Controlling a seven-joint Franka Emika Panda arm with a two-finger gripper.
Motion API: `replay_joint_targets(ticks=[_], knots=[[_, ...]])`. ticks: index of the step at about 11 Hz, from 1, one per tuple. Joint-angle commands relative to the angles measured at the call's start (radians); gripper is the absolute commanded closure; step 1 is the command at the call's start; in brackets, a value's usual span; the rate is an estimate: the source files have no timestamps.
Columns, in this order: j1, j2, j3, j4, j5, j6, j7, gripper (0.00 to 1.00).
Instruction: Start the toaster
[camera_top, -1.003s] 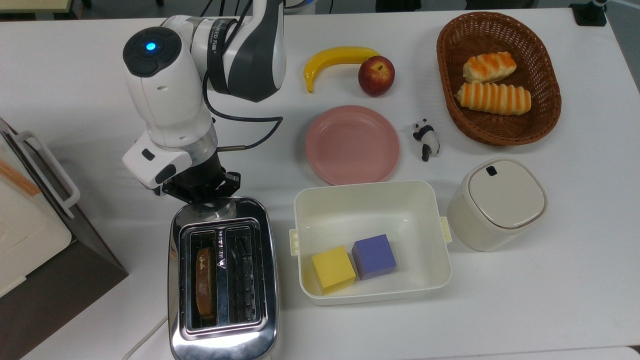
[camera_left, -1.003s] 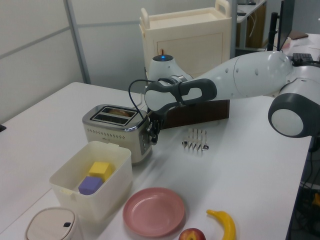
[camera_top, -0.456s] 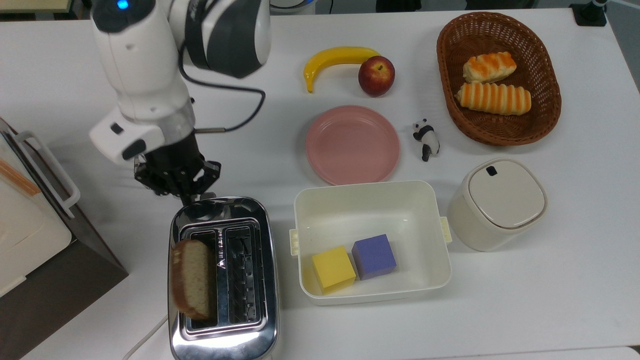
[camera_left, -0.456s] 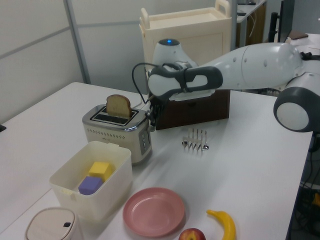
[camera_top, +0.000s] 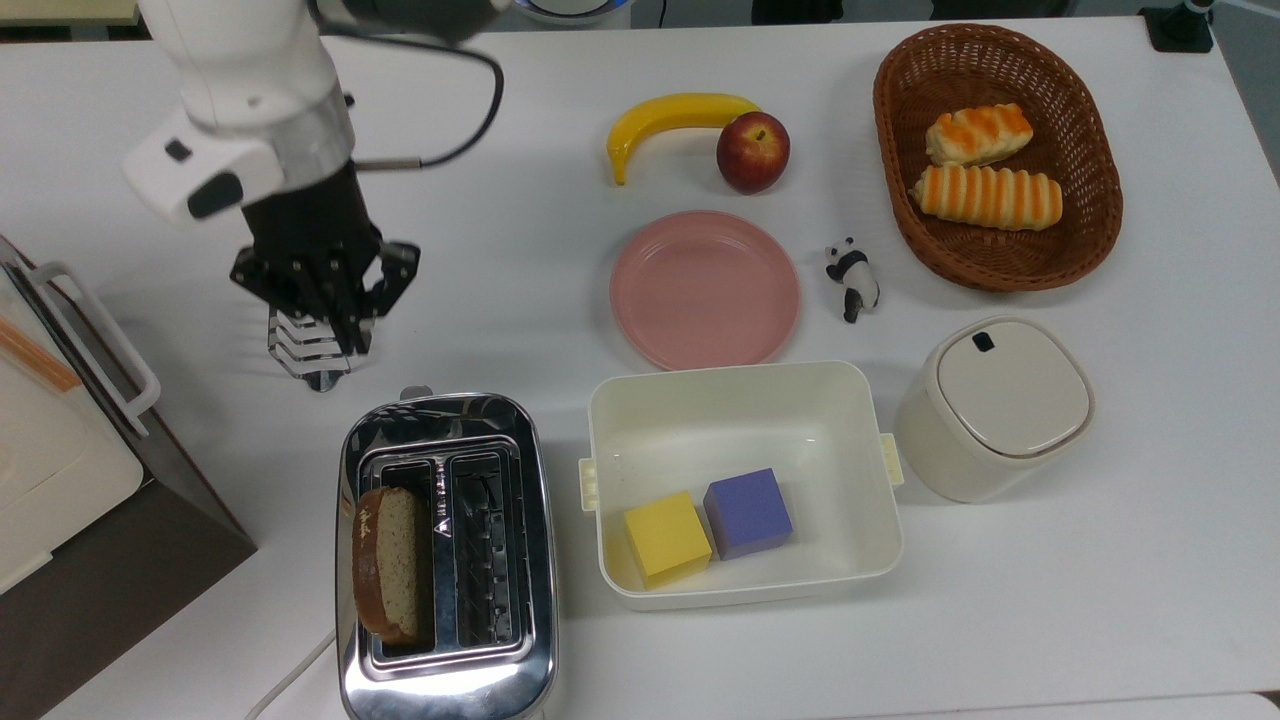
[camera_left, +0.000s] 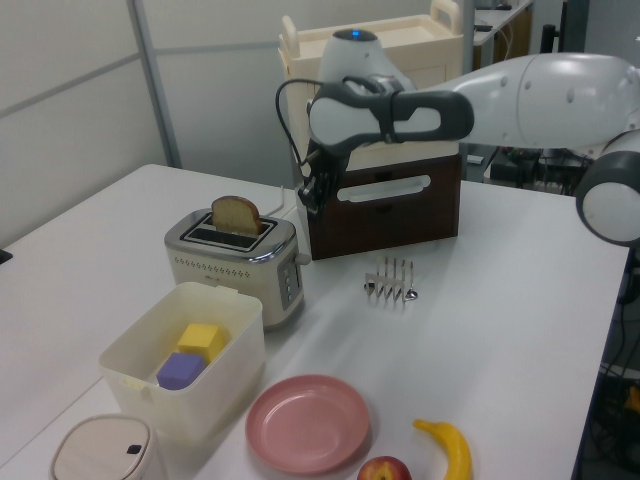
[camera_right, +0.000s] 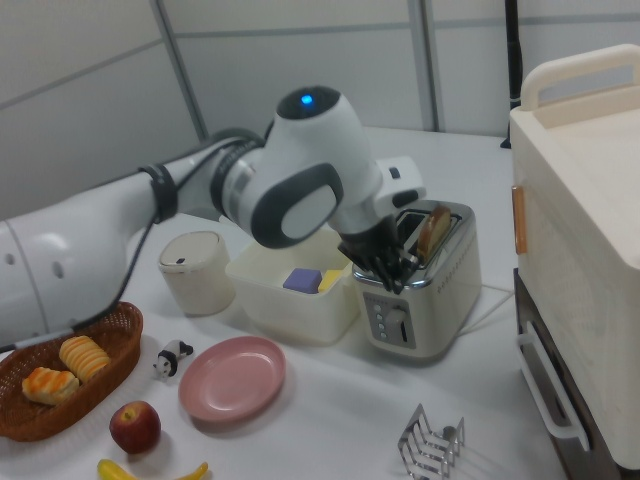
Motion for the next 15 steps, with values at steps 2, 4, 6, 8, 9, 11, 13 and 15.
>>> replay_joint_targets(ticks=[2,4,6,8,9,11,13,15], knots=[[0.003,-0.090,-0.013,-0.015,0.002,-0.192,-0.018,0.20],[0.003,-0.141,-0.012,-0.016,-0.054,-0.236,-0.035,0.00],[0.005,-0.152,-0.007,-0.019,-0.094,-0.239,-0.046,0.00],[0.006,-0.152,-0.009,-0.018,-0.097,-0.300,-0.043,0.00],[0.005,-0.155,-0.009,-0.018,-0.099,-0.327,-0.049,0.00],[0.006,-0.159,-0.006,-0.018,-0.097,-0.326,-0.050,0.00],[0.009,-0.159,-0.006,-0.018,-0.093,-0.325,-0.040,0.00],[0.011,-0.159,-0.006,-0.018,-0.097,-0.326,-0.041,0.00]])
